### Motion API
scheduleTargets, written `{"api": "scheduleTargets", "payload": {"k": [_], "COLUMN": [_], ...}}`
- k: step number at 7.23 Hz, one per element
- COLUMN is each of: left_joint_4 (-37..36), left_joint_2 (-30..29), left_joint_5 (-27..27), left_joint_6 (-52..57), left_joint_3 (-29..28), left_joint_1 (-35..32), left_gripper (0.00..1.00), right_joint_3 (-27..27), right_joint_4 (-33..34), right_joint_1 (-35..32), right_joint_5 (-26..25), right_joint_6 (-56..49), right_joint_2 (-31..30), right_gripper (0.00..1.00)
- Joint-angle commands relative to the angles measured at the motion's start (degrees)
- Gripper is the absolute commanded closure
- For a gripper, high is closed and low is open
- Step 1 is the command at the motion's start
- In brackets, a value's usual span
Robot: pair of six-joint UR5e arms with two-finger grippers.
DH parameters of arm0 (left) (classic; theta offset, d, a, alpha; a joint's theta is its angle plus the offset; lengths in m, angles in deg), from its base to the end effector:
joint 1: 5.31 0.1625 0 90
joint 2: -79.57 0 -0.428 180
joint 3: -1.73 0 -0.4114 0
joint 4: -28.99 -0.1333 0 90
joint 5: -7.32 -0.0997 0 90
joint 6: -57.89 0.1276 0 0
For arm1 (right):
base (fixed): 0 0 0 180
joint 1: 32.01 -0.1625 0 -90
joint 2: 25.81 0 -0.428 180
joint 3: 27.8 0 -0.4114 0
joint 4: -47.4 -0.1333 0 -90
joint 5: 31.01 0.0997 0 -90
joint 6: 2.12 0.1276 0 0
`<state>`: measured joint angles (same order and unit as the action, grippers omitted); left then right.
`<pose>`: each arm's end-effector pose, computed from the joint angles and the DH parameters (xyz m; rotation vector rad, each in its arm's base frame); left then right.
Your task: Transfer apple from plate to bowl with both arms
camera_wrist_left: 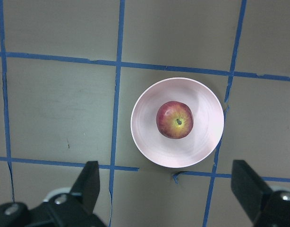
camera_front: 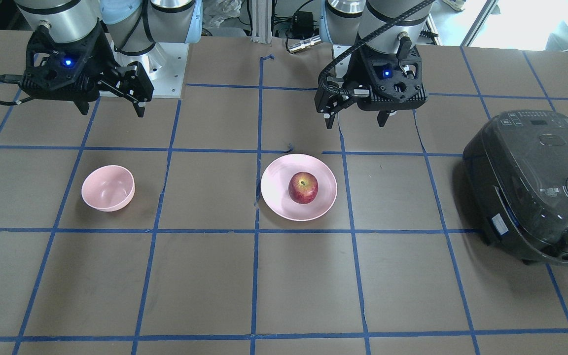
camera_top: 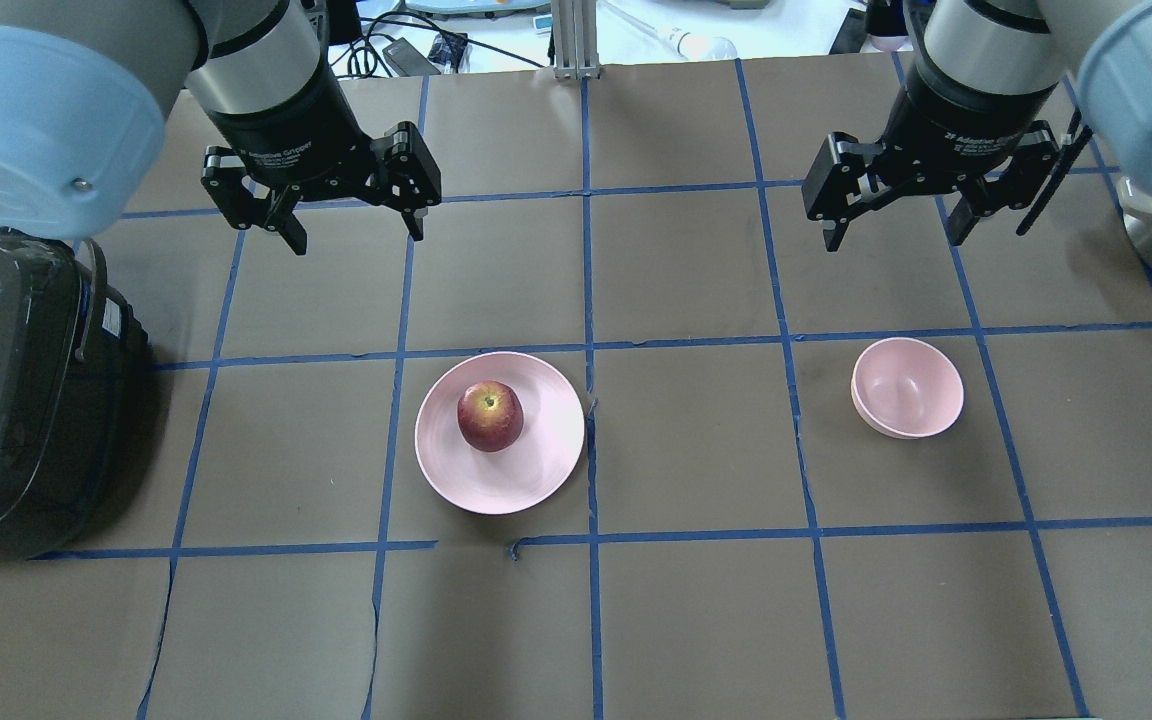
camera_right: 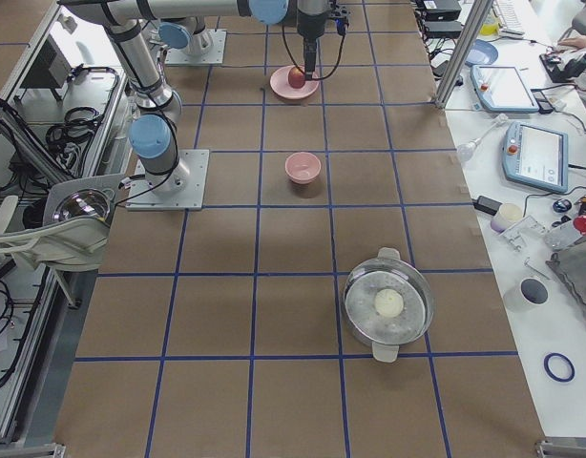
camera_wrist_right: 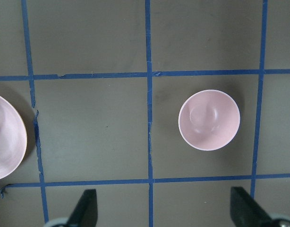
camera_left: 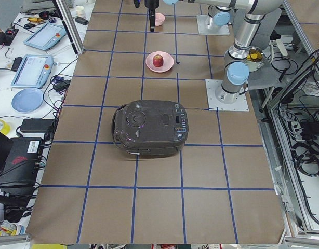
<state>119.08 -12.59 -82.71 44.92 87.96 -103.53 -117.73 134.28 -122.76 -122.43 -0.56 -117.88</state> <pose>-0.2077 -0.5059 0.4768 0.1300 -3.1343 0.0411 0.1366 -0.4914 0.4763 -0.0217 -3.1163 -0.0259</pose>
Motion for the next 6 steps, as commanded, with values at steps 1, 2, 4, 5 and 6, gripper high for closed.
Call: {"api": "scheduleTargets", "payload": {"k": [1,2,4,5,6], "left_joint_4": [-0.18,-0.18,-0.18,-0.18,0.00], "left_joint_2": [0.05,0.14,0.40,0.40,0.49], "left_joint_5": [0.11,0.29,0.29,0.38,0.21], "left_joint_6": [2.75,2.77,2.77,2.77,2.77], "left_joint_3": [-0.01,-0.01,-0.01,0.07,0.07], "left_joint_1": [0.05,0.05,0.14,0.14,0.22], "left_gripper": [0.00,0.00,0.00,0.00,0.00], "right_joint_3": [0.03,-0.06,-0.06,-0.06,-0.06], "right_joint_4": [0.04,0.04,-0.13,-0.13,-0.13], "right_joint_1": [-0.12,-0.21,0.05,-0.04,-0.04], "right_joint_5": [0.02,0.02,-0.16,-0.07,-0.16], "right_joint_6": [0.02,0.37,-0.15,-0.15,-0.24], "right_joint_2": [-0.13,0.05,0.40,0.31,0.40], "right_gripper": [0.00,0.00,0.00,0.00,0.00]}}
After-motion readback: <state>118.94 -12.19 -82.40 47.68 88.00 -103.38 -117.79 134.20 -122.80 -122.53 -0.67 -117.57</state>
